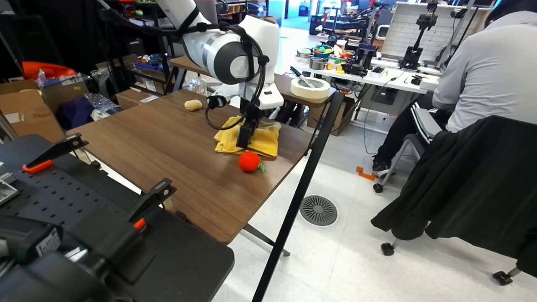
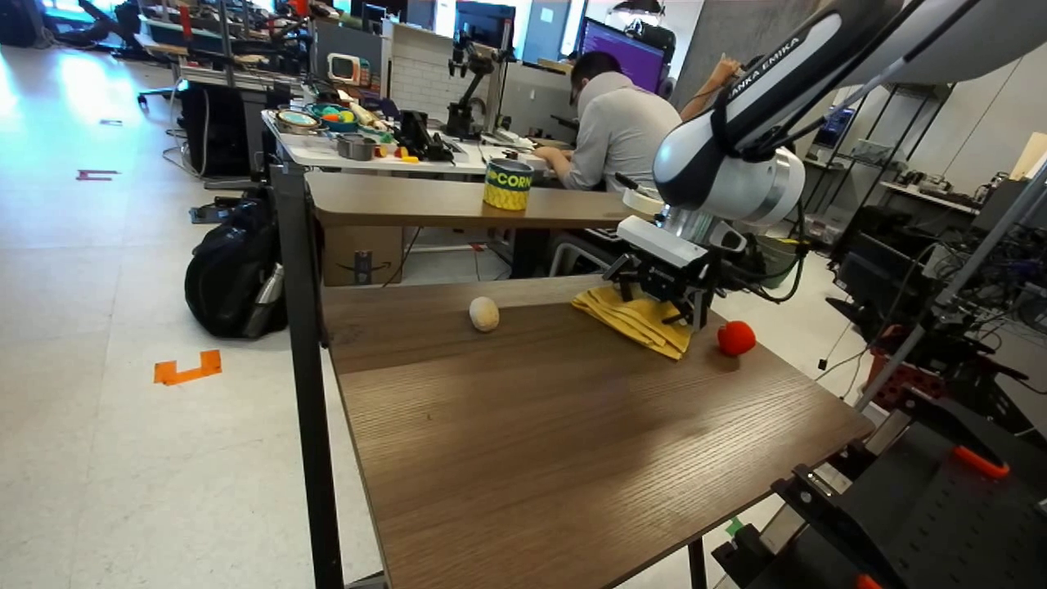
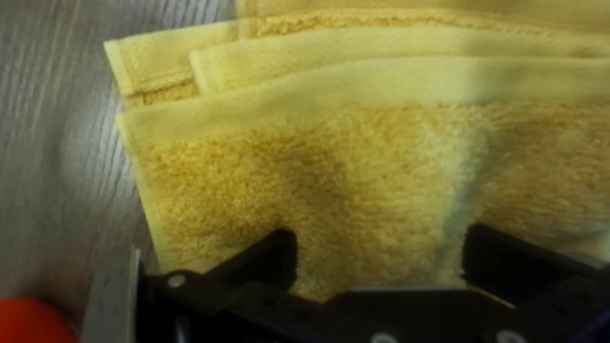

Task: Use the yellow towel to wipe the table, then move the brown object to the right corner closest to you

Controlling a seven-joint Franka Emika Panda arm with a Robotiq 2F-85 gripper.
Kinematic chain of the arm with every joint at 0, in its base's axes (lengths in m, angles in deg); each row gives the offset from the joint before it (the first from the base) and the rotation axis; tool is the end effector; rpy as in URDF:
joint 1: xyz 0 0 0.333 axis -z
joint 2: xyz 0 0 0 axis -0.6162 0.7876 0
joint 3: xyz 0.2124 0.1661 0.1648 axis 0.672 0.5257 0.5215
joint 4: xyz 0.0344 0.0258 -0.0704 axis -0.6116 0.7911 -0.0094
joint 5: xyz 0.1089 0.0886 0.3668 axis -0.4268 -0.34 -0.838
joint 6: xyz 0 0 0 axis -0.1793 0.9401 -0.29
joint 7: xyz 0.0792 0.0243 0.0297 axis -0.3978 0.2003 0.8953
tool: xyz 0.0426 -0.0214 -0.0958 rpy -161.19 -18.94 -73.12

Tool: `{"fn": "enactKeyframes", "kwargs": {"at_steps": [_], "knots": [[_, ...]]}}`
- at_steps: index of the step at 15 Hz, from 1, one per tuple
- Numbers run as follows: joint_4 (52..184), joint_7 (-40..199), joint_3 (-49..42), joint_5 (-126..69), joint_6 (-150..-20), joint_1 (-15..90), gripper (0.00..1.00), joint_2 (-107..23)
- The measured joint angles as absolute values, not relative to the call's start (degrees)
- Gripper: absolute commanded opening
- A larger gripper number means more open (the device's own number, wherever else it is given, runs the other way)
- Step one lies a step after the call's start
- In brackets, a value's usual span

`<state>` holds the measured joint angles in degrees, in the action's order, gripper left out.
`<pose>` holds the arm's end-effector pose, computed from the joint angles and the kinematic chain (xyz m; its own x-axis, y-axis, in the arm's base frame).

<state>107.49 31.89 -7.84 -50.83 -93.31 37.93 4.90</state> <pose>0.6853 -0.0871 0.0257 0.3135 -0.9469 -0.0718 -0.9496 -0.3131 -0.0163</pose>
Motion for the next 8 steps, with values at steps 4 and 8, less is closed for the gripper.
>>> {"fn": "enactKeyframes", "kwargs": {"at_steps": [4, 8], "knots": [[107.8, 28.4, -7.9, -50.6, -93.8, 38.4, 1.0, 4.9], [110.1, 30.3, -5.7, -48.5, -94.9, 35.6, 1.0, 3.6]]}}
